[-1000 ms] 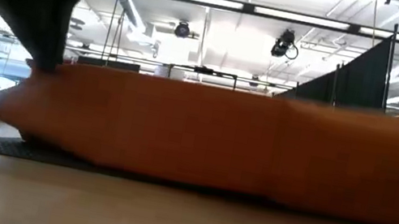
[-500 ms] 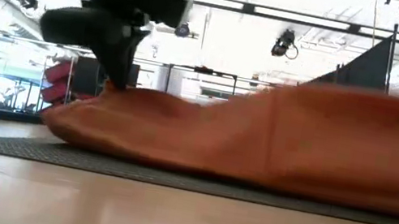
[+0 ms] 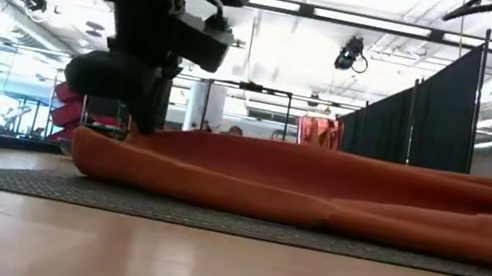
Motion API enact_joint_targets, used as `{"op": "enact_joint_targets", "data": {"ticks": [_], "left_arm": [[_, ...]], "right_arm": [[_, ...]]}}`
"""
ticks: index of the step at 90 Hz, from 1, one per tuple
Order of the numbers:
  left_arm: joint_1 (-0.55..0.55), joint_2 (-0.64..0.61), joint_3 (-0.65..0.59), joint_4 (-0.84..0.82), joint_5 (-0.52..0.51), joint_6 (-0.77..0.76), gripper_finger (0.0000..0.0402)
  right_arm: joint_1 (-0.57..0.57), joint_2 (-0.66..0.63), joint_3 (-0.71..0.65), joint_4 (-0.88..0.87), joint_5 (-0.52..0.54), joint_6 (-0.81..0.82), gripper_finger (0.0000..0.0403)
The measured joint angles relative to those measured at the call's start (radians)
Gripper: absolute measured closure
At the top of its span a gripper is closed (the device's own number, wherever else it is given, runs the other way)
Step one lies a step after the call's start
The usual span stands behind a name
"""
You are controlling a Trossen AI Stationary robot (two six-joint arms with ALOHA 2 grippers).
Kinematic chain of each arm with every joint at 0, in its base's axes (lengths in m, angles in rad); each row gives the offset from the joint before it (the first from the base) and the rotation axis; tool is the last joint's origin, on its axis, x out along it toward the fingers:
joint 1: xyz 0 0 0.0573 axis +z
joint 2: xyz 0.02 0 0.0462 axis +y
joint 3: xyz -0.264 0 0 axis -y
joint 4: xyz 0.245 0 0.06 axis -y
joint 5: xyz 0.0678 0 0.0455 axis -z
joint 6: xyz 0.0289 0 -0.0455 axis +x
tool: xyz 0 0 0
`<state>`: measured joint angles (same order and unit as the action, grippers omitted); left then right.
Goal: Set table place
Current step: Fold the orange table napkin
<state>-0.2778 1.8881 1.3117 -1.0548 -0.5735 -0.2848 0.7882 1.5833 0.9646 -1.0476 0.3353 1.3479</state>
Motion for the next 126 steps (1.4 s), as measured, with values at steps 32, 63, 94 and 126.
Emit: {"op": "enact_joint_targets", "data": {"ticks": [32, 63, 94, 126], "left_arm": [[0.008, 0.0, -0.003, 0.04, 0.001, 0.023, 0.0384], [0.01, 0.0, 0.041, -0.061, 0.003, 0.039, 0.0281], [0.024, -0.024, -0.024, 0.37, 0.341, 0.206, 0.0267], [0.019, -0.031, -0.167, 0.313, 0.364, 0.004, 0.0269]], "right_arm": [[-0.056, 0.0, 0.0, -0.039, 0.007, -0.087, 0.0386], [-0.088, -0.004, 0.045, -0.314, -0.126, -0.132, 0.0259], [-0.07, -0.139, -0.027, 0.198, 0.081, -0.436, 0.0202], [-0.075, -0.1, -0.274, 0.487, -0.028, -0.399, 0.0215]]}}
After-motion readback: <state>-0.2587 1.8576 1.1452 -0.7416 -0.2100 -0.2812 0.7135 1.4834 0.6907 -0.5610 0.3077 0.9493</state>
